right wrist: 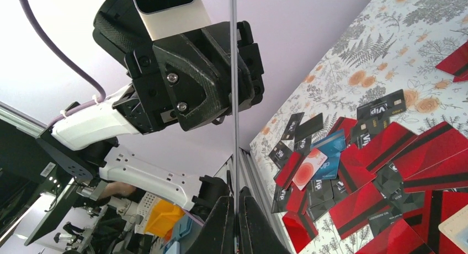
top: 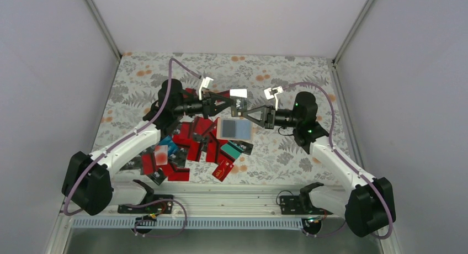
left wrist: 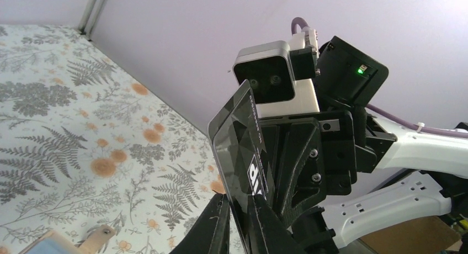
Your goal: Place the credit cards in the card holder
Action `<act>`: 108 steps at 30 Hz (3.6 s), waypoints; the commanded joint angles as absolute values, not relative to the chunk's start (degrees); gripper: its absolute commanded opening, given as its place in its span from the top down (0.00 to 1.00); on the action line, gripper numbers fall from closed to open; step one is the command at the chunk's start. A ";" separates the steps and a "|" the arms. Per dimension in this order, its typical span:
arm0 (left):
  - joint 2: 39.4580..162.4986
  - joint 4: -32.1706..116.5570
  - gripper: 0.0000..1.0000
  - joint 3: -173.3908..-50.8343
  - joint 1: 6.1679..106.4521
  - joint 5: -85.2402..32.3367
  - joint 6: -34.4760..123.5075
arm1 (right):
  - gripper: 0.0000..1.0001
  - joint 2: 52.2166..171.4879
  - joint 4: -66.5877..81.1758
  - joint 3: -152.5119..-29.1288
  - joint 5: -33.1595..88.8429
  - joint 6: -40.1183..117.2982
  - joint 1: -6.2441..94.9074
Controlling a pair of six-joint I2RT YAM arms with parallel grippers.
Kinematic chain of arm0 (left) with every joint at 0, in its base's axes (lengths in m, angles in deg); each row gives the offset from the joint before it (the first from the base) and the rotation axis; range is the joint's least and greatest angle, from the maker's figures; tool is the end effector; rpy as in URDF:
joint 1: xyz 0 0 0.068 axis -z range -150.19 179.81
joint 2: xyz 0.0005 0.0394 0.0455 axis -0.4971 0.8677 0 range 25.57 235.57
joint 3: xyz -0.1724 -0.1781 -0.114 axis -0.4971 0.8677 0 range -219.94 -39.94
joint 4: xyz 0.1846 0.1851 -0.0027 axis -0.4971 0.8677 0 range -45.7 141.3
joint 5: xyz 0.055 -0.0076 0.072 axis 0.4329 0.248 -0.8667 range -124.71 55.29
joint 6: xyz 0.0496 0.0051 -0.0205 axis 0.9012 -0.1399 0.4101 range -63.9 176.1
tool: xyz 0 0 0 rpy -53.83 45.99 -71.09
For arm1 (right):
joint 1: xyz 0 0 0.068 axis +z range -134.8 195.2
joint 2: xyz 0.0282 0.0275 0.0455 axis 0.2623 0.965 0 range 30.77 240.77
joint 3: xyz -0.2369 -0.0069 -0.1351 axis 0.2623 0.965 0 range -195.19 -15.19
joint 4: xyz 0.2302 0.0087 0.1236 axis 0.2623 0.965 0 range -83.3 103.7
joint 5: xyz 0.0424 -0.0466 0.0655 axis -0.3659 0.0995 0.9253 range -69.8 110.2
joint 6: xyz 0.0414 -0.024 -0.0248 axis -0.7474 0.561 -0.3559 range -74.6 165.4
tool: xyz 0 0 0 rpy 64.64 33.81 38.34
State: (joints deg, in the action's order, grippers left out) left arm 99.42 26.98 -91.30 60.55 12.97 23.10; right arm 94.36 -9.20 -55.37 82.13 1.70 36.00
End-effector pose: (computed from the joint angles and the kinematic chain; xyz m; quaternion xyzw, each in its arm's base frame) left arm 0.2387 -0.1726 0.3199 0.2593 0.6806 -0.5791 0.3664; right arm 0.2143 0.1150 0.2958 -0.2044 0.6993 0.6288 0.2717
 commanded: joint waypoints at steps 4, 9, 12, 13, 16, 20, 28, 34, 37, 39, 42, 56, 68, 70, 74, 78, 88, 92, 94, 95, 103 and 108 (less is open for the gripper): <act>101.06 21.67 0.95 -90.96 60.35 16.88 21.96 | 0.96 93.09 -11.85 -55.92 84.17 1.92 35.64; 101.68 19.74 0.98 -90.39 60.33 17.65 21.07 | 0.91 93.56 -6.77 -57.81 82.71 6.14 35.55; 102.35 25.64 0.98 -91.68 60.31 14.08 23.80 | 0.65 94.83 4.32 -61.44 77.63 13.00 35.20; 102.65 28.07 0.98 -92.12 60.25 12.18 24.90 | 0.60 95.19 7.79 -62.39 75.18 15.09 34.97; 104.31 35.83 0.98 -93.15 60.23 5.65 27.59 | 0.45 95.74 14.33 -63.14 68.00 18.59 34.23; 107.11 40.04 0.98 -93.19 60.13 -0.36 28.95 | 0.41 97.44 18.50 -62.04 57.38 18.91 34.02; 115.42 39.55 0.98 -92.46 60.22 -4.58 23.60 | 0.43 104.47 17.81 -59.58 52.30 16.79 34.01; 121.82 37.62 0.98 -92.40 60.63 -4.22 18.50 | 0.46 110.41 14.80 -59.69 53.55 15.49 34.23; 123.63 38.33 0.98 -93.19 61.16 -4.62 18.24 | 0.47 112.56 14.06 -59.94 53.33 15.38 34.19; 124.76 39.42 0.98 -93.87 61.36 -5.31 18.10 | 0.48 113.94 13.11 -59.60 53.49 15.19 34.27; 126.51 39.23 0.98 -94.32 61.41 -5.08 17.38 | 0.49 116.55 12.09 -59.78 53.92 15.02 34.36; 131.58 40.23 0.98 -96.73 61.98 -5.18 14.09 | 0.55 124.50 10.00 -60.56 51.39 14.68 34.45; 134.70 43.84 0.98 -98.79 62.05 -3.72 13.38 | 0.59 128.98 10.17 -58.50 48.68 15.04 34.46; 135.17 43.67 0.98 -98.91 62.00 -2.44 12.69 | 0.59 129.27 10.21 -58.39 48.47 15.05 34.45; 135.87 44.87 0.98 -99.71 62.07 -1.34 12.46 | 0.60 129.63 10.30 -58.21 48.01 15.01 34.45; 136.59 47.23 0.98 -100.86 62.02 -0.21 13.26 | 0.60 129.99 10.21 -58.10 48.04 14.91 34.46; 137.66 49.69 0.98 -101.85 62.05 2.70 13.16 | 0.60 129.65 10.15 -58.35 48.38 15.13 34.46; 138.01 49.80 0.98 -101.73 61.98 4.22 12.91 | 0.60 129.77 10.18 -58.35 48.45 15.17 34.45; 138.45 49.54 0.98 -101.73 61.98 5.28 12.59 | 0.60 129.94 10.08 -58.39 48.56 15.17 34.45; 138.63 49.59 0.98 -101.73 61.98 5.44 12.51 | 0.60 130.01 10.04 -58.38 48.63 15.25 34.45; 139.86 50.39 0.98 -103.30 61.93 5.18 12.61 | 0.60 129.88 9.98 -58.19 48.92 15.39 34.50; 140.83 50.89 0.98 -105.06 61.90 5.07 12.85 | 0.60 129.74 10.08 -58.18 49.07 15.60 34.45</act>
State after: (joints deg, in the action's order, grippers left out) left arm 139.00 48.66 -103.45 61.75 5.95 12.96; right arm 128.22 10.56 -59.13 50.40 14.64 34.30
